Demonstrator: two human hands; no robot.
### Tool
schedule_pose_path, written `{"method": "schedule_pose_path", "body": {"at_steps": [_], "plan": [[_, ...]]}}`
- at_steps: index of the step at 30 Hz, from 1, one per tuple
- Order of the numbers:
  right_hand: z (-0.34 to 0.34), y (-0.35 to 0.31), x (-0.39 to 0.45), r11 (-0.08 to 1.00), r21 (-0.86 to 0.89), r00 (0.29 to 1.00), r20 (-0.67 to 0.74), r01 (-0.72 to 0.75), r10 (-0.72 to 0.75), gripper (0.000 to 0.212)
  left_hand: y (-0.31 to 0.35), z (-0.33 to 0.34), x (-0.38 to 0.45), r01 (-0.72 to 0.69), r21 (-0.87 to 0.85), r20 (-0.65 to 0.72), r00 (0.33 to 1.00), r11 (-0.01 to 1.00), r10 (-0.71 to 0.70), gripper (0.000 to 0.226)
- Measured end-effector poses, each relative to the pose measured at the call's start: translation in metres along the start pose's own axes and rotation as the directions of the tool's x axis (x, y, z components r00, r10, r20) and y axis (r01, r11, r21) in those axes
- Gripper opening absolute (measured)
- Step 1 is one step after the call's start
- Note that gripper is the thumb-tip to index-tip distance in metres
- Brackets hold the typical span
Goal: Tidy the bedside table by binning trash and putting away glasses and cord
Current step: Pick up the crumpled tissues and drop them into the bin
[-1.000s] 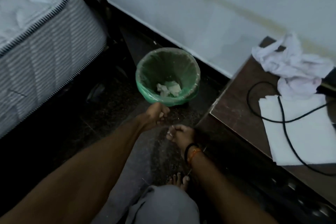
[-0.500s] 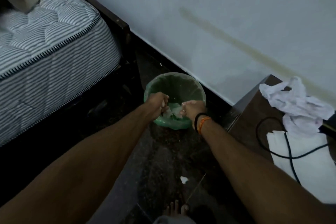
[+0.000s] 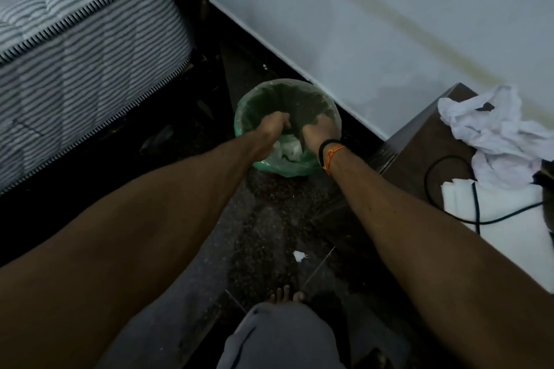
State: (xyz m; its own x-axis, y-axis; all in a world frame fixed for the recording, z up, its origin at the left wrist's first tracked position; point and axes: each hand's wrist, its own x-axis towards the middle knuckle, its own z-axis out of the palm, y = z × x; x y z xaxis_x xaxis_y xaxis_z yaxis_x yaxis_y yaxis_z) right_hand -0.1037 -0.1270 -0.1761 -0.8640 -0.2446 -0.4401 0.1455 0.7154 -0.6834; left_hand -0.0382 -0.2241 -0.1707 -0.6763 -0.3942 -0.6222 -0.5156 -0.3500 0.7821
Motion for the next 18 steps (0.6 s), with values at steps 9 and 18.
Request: {"method": "schedule_pose_path", "body": {"at_steps": [9, 18], "plan": [[0.028, 0.054, -0.089, 0.758, -0.267, 0.739, -0.189, 0.595, -0.647, 0.022, -0.040, -0.011, -0.013, -0.429, 0.750, -0.020, 0.745, 0.503, 0.666, 0.011], [0.076, 0.219, -0.098, 0.815, -0.528, 0.957, 0.272, 0.238, -0.103, 0.027, -0.182, -0.033, -0.033, -0.337, 0.842, 0.245, 0.934, 0.422, 0.258, 0.021]]}}
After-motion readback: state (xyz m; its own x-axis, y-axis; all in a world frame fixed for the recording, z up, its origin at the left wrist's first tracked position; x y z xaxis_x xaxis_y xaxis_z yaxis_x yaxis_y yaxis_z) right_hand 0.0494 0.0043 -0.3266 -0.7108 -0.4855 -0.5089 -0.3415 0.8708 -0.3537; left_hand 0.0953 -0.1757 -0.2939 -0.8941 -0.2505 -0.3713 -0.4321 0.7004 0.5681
